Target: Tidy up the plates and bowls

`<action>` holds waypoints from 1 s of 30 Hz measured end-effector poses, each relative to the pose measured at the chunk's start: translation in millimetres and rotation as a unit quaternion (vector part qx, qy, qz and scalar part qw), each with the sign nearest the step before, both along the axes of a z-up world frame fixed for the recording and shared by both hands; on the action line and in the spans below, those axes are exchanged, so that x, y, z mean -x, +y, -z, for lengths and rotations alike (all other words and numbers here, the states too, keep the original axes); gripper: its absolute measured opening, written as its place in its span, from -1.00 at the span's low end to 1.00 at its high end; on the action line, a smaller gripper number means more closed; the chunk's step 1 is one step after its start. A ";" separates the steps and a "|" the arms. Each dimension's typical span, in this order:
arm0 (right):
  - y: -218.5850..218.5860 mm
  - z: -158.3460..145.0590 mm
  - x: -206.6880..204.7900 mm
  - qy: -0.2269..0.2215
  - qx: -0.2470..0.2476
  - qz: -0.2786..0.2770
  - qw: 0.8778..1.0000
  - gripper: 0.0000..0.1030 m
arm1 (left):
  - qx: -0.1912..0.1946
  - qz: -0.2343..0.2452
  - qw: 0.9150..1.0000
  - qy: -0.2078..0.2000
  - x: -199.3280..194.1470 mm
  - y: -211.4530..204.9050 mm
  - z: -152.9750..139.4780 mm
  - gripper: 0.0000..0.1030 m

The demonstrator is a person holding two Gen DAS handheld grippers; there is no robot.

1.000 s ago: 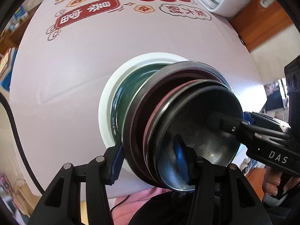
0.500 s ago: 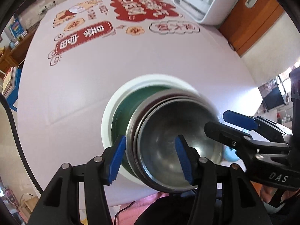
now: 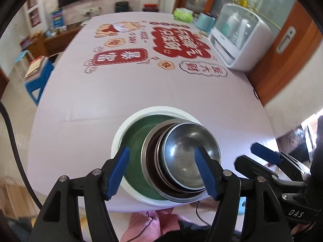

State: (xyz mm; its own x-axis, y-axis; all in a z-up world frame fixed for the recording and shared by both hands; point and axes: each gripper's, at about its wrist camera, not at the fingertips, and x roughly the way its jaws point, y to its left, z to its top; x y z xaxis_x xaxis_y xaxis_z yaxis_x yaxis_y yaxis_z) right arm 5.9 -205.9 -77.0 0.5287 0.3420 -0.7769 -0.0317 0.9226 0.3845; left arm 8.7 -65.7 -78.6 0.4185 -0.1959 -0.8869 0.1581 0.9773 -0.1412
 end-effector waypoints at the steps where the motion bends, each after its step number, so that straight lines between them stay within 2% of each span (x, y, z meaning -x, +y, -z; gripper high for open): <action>1: -1.7 -0.3 2.1 -0.002 0.002 0.000 1.000 0.50 | -0.004 -0.012 1.000 -0.002 1.8 1.7 -1.8 0.29; 5: -4.6 -2.1 7.7 -0.005 -0.004 -0.005 1.000 0.56 | -0.016 -0.060 0.998 -0.013 18.5 9.5 -11.2 0.45; 8: -1.1 -7.8 10.1 -0.004 0.006 -0.009 1.000 0.58 | -0.039 -0.082 0.996 -0.025 29.3 17.1 -18.1 0.46; 11: 2.8 -19.0 12.0 -0.008 0.013 -0.012 1.000 0.67 | -0.034 -0.096 0.995 -0.025 31.6 24.0 -24.9 0.46; 15: 9.2 -39.3 12.1 -0.023 0.033 -0.013 0.999 0.88 | -0.036 -0.087 0.994 -0.048 28.6 26.1 -42.6 0.48; 21: 20.4 -74.5 15.3 -0.062 0.064 -0.004 0.996 0.94 | -0.034 -0.060 0.993 -0.092 21.9 24.4 -77.4 0.72; 24: 23.6 -90.2 21.8 -0.075 0.078 0.009 0.994 0.95 | -0.034 -0.055 0.991 -0.119 25.2 24.2 -95.8 0.75; 27: 24.7 -99.8 29.9 -0.073 0.083 0.036 0.993 0.96 | -0.038 -0.044 0.989 -0.137 32.0 23.6 -106.5 0.84; 30: 30.5 -102.9 39.0 -0.081 0.096 0.053 0.991 0.96 | -0.043 -0.043 0.988 -0.141 37.6 24.3 -107.6 0.85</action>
